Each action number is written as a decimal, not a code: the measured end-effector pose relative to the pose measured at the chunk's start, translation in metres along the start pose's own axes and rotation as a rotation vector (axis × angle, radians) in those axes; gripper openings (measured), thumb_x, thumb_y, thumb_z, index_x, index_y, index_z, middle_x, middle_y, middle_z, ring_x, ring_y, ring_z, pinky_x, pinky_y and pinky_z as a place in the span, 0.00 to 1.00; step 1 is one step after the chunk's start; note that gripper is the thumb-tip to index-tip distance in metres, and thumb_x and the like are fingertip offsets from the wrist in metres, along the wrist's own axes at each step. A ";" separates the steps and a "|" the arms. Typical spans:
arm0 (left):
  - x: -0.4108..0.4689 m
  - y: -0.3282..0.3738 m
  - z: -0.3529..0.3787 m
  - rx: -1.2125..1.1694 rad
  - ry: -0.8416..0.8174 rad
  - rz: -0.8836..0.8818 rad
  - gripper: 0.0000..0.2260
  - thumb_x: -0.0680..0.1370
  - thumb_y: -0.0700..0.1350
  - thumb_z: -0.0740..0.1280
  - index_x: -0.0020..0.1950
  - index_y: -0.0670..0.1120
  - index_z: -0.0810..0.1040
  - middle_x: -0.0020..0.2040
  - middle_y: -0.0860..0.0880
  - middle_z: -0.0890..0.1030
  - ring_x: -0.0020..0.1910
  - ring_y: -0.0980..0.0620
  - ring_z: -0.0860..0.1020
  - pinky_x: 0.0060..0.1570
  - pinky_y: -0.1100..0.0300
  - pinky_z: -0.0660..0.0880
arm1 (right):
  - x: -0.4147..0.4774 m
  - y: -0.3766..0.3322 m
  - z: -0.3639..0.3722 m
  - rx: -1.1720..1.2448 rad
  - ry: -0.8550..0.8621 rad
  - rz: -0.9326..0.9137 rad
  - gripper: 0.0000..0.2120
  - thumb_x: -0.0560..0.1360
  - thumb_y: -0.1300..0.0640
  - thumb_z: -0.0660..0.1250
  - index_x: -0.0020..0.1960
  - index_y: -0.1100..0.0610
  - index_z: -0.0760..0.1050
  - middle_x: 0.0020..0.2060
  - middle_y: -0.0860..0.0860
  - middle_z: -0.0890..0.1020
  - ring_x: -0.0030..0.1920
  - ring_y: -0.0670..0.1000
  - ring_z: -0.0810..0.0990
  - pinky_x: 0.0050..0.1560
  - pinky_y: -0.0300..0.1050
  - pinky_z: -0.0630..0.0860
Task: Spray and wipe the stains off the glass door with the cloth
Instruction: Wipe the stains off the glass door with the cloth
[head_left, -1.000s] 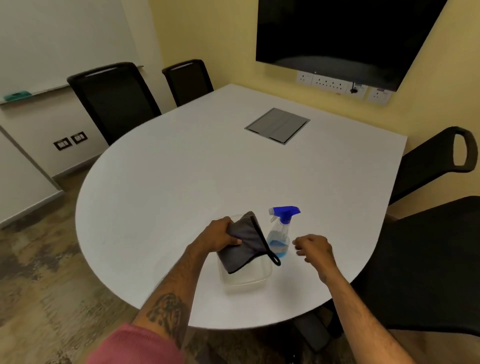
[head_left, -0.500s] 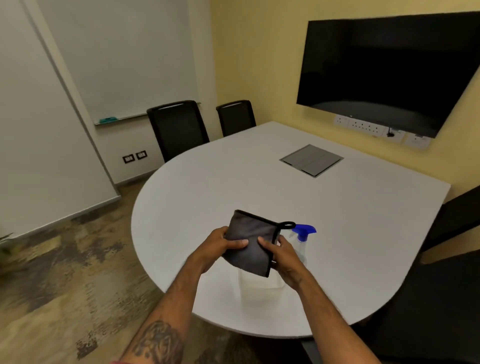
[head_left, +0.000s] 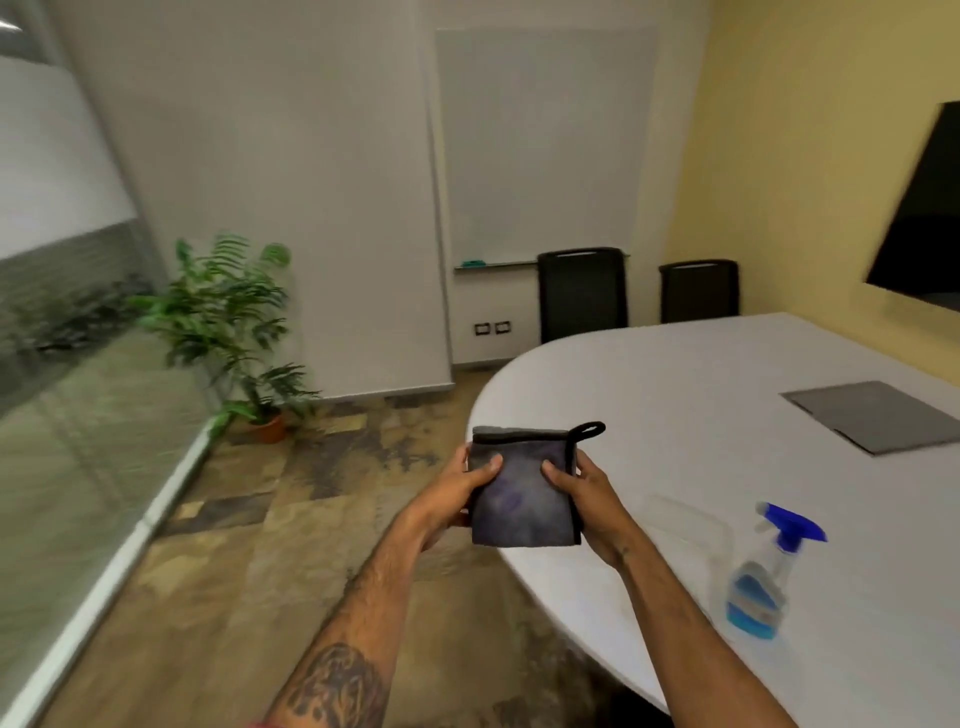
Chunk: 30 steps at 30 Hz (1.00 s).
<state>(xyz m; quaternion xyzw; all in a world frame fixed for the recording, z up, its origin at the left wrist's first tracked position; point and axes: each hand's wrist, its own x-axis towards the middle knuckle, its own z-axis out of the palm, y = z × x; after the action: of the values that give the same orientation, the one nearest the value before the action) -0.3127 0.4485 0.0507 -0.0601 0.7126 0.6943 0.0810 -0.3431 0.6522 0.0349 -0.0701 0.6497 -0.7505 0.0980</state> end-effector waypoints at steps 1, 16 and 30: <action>-0.015 0.000 -0.016 -0.010 0.070 0.019 0.12 0.77 0.59 0.70 0.59 0.63 0.74 0.54 0.57 0.86 0.49 0.56 0.86 0.38 0.57 0.82 | 0.001 -0.001 0.023 -0.010 -0.051 0.002 0.16 0.79 0.56 0.69 0.66 0.55 0.76 0.59 0.53 0.84 0.59 0.55 0.83 0.63 0.55 0.79; -0.294 -0.040 -0.291 -0.053 0.885 0.191 0.10 0.80 0.60 0.64 0.57 0.56 0.73 0.54 0.57 0.84 0.49 0.62 0.84 0.43 0.67 0.78 | -0.087 0.020 0.419 -0.088 -0.567 -0.087 0.10 0.80 0.46 0.65 0.56 0.48 0.80 0.50 0.48 0.87 0.50 0.49 0.87 0.49 0.48 0.82; -0.650 -0.086 -0.464 0.026 1.461 0.126 0.25 0.70 0.71 0.61 0.56 0.54 0.73 0.57 0.53 0.82 0.58 0.57 0.81 0.60 0.56 0.78 | -0.325 0.056 0.759 -0.033 -1.076 -0.121 0.09 0.81 0.50 0.65 0.52 0.55 0.80 0.46 0.51 0.87 0.46 0.51 0.86 0.45 0.45 0.80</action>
<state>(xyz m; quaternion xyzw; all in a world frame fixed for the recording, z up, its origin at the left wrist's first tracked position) 0.3262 -0.0354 0.1065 -0.4657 0.5950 0.4721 -0.4541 0.1523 -0.0078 0.0979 -0.4833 0.5145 -0.6026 0.3722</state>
